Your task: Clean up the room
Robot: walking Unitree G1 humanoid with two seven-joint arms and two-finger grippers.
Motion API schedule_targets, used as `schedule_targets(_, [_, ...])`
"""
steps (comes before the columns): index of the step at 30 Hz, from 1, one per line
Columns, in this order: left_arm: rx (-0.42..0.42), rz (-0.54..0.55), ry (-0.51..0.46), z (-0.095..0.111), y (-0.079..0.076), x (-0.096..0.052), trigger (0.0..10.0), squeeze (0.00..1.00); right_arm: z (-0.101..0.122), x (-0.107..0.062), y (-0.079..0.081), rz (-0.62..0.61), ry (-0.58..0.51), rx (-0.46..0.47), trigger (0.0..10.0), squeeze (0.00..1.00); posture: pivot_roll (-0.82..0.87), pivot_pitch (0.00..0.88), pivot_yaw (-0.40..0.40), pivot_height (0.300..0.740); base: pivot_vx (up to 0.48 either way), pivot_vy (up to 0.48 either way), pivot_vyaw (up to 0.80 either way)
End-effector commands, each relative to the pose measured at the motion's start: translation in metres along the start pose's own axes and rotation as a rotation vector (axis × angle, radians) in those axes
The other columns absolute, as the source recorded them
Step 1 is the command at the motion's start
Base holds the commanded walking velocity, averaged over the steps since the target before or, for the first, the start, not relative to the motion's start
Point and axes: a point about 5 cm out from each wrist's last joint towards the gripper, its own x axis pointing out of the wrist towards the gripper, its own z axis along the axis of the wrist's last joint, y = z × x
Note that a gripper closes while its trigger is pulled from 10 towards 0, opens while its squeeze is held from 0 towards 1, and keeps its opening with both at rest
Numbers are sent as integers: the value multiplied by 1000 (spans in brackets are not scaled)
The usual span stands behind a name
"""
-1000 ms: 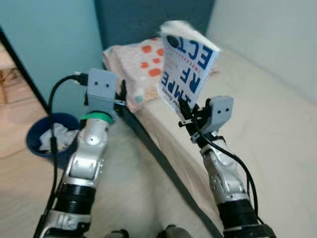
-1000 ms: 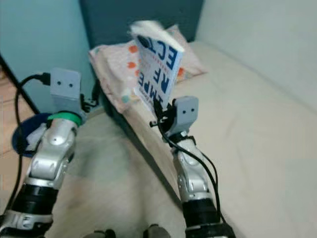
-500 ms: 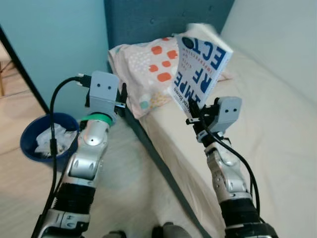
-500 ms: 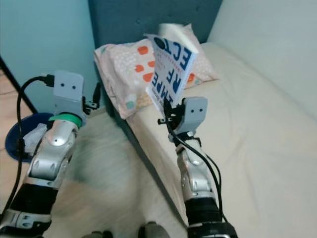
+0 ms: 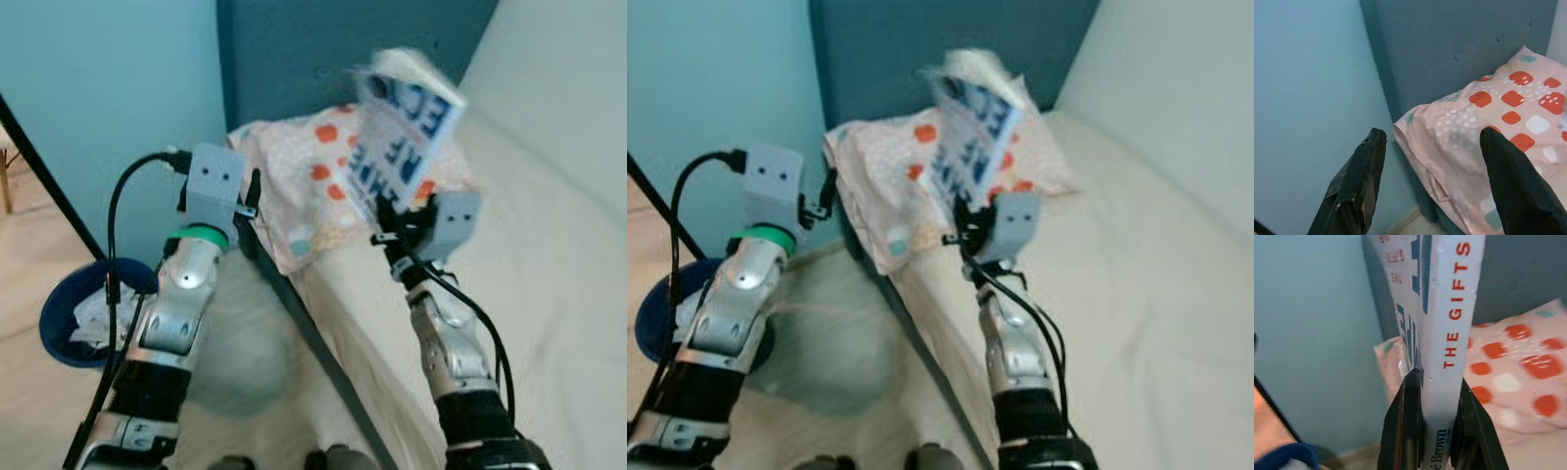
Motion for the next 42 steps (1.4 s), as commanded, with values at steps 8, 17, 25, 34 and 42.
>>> schedule_targets(8, [25, -51, 17, -7, -8, -2, 10000, 0, -3, -6, -19, -65, 20, 50, 10000, 0, -90, 51, 14, 740, 345, 0, 0])
schedule_targets(17, [27, -134, 20, -15, -17, -11, 10000, 0, -7, -12, -38, -141, 47, 30, 10000, 0, -97, 59, 16, 740, 0, 0, 0])
schedule_targets(25, [21, -148, 23, -17, -20, -14, 10000, 0, -18, -21, -39, -183, 82, 69, 10000, 0, -96, 65, 18, 727, 0, 0, 0])
schedule_targets(34, [23, -150, 21, -17, -18, -13, 10000, 0, -18, -21, -43, -205, 80, 71, 10000, 0, -98, 72, 24, 699, 0, 0, 0])
schedule_targets(42, [22, -152, 22, -17, -18, -14, 10000, 0, -18, -21, -43, -211, 79, 75, 10000, 0, -97, 76, 26, 669, 0, 0, 0])
